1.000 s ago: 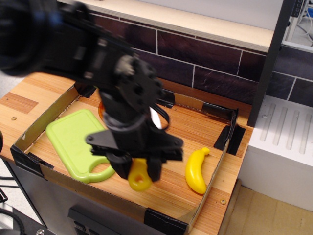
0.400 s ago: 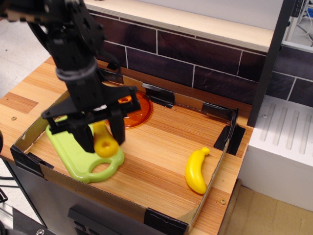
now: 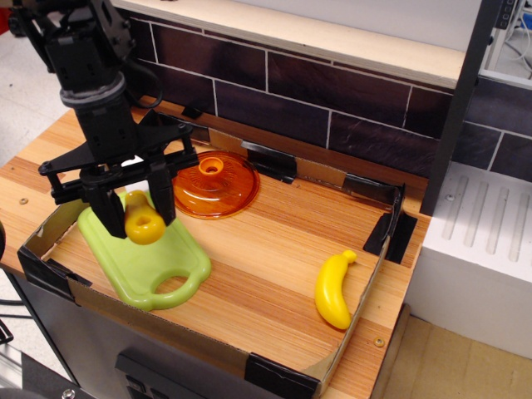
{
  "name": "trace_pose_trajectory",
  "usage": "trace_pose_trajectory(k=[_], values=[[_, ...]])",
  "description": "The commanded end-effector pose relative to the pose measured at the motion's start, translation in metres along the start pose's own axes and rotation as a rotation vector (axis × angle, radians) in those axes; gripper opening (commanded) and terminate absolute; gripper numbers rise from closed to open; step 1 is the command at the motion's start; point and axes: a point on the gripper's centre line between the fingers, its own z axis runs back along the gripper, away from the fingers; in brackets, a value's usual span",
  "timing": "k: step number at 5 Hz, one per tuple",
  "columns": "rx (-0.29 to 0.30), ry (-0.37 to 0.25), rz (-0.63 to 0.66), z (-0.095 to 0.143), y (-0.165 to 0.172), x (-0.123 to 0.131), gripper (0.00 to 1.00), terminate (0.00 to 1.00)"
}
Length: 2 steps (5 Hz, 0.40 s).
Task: Put knife on cutting board
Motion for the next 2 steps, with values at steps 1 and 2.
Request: trace_pose_trajectory(k=[1, 2], values=[[0.047, -0.056, -0.057, -0.0246, 0.0026, 0.0111, 0.0, 0.0], [0.061, -0.077, -0.087, -0.0326, 0.0015, 0.0099, 0.0, 0.0]])
